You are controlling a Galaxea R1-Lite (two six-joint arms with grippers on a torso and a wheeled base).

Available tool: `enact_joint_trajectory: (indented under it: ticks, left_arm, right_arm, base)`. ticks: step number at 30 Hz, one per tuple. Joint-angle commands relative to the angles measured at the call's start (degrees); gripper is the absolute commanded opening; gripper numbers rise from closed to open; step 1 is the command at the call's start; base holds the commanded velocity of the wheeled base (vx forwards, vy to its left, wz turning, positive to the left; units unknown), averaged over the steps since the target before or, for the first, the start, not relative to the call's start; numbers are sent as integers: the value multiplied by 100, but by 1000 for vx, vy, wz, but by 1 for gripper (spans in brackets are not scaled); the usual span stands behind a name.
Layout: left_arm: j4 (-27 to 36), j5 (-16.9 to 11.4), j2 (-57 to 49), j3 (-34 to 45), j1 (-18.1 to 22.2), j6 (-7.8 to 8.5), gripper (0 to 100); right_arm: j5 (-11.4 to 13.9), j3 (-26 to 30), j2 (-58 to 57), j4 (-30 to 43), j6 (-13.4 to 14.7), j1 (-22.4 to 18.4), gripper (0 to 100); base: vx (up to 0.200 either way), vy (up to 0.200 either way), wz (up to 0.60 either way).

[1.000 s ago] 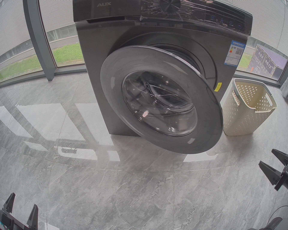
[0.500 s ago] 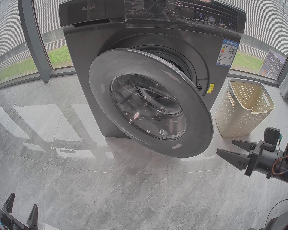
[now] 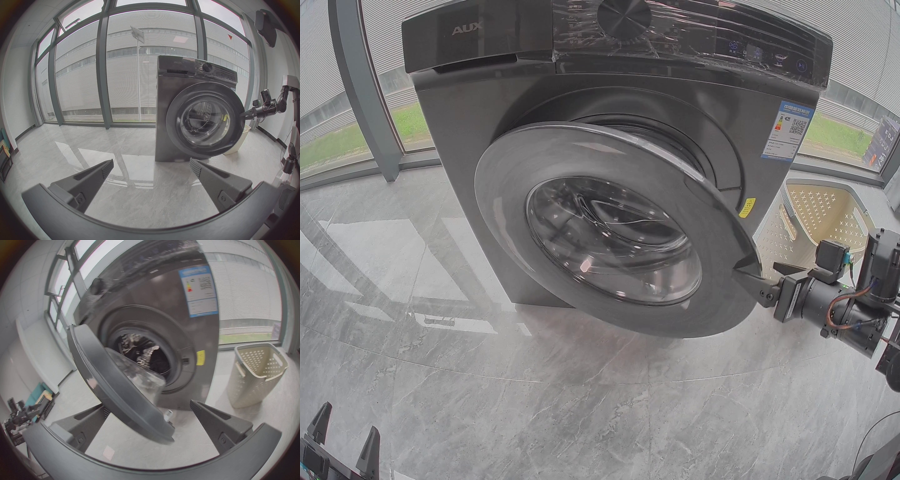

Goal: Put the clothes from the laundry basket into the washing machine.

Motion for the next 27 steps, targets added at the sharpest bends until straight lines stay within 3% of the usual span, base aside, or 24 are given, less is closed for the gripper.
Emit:
enact_joint_trajectory:
  ticks: [1, 6, 11, 13, 20, 27]
  left_arm:
    - [-6, 4, -77, 101, -2, -8, 100]
    - [-6, 4, -77, 101, -2, -8, 100]
    - [-6, -13, -77, 101, -2, -8, 100]
    - [-6, -13, -77, 101, -2, -8, 100]
    - [-6, -13, -77, 101, -2, -8, 100]
    - [-6, -22, -77, 101, -11, -17, 100]
  right_arm:
    - [-66, -178, 252, -5, -126, -666, 100]
    - [-31, 33, 129, 21, -188, -640, 100]
    - [101, 341, 103, -5, -126, 248, 100]
    - [110, 271, 156, -31, -82, 415, 100]
    - [172, 42, 446, -796, -117, 547, 100]
    - [207, -204, 569, -1033, -117, 547, 100]
  base:
    - [0, 0, 0]
    - [0, 0, 0]
    - [0, 0, 0]
    - [200, 0, 0]
    - [200, 0, 0]
    - [200, 0, 0]
